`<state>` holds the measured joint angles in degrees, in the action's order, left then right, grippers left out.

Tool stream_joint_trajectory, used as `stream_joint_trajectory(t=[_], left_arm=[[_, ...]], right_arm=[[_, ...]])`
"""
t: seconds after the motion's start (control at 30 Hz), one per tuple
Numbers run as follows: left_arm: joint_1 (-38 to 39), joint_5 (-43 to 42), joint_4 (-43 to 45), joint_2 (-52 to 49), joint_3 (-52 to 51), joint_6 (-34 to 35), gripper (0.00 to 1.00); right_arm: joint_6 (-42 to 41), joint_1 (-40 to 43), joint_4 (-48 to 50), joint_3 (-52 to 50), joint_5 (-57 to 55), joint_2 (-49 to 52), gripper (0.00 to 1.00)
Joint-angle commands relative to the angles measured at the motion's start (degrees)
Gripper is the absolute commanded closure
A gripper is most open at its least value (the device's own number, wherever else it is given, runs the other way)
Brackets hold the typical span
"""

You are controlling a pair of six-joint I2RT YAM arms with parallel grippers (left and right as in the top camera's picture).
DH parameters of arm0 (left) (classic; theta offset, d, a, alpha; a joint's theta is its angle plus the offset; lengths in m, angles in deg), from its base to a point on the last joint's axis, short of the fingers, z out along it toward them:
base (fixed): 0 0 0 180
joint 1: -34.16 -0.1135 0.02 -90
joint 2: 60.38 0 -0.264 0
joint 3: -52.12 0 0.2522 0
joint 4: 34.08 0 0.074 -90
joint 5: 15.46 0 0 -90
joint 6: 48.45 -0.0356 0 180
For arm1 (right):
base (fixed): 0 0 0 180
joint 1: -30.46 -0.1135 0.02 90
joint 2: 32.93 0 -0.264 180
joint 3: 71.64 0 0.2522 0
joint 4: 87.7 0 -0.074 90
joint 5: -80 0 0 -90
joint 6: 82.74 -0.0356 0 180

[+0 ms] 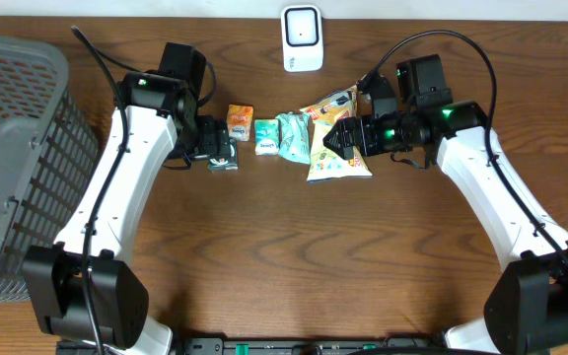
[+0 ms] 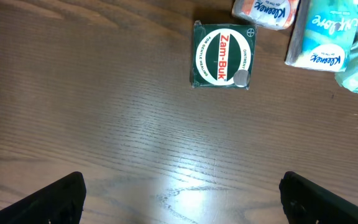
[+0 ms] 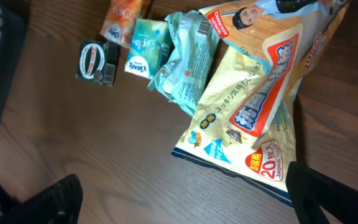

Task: Scan the item barcode
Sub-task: 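Grasp the yellow snack bag with the right gripper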

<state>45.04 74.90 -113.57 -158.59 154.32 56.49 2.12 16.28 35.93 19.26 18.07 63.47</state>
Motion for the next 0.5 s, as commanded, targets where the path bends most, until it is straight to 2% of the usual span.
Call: stream_joint_trajectory(t=[0.0,0.1,0.33,0.47], left_arm=[[-0.31,0.55,-0.2,0.17,0.76,-0.33,0.02],[-0.31,0.55,-0.2,0.17,0.76,-0.33,0.02],[-0.31,0.55,-0.2,0.17,0.76,-0.33,0.03],[-0.31,0.55,-0.2,0.17,0.76,-0.33,0.02]], right_arm=[[0.31,-0.17,0.61,0.42,-1.42,0.37,0.01],[0.26,-0.11,2.03,0.42,-5.99,0.37,0.01],[-2.12,-0.13,12.41,0.42,-5.92,0.37,0.01],[-5.81,-0.13,13.57,0.39,-15.82,1.14,0.01]])
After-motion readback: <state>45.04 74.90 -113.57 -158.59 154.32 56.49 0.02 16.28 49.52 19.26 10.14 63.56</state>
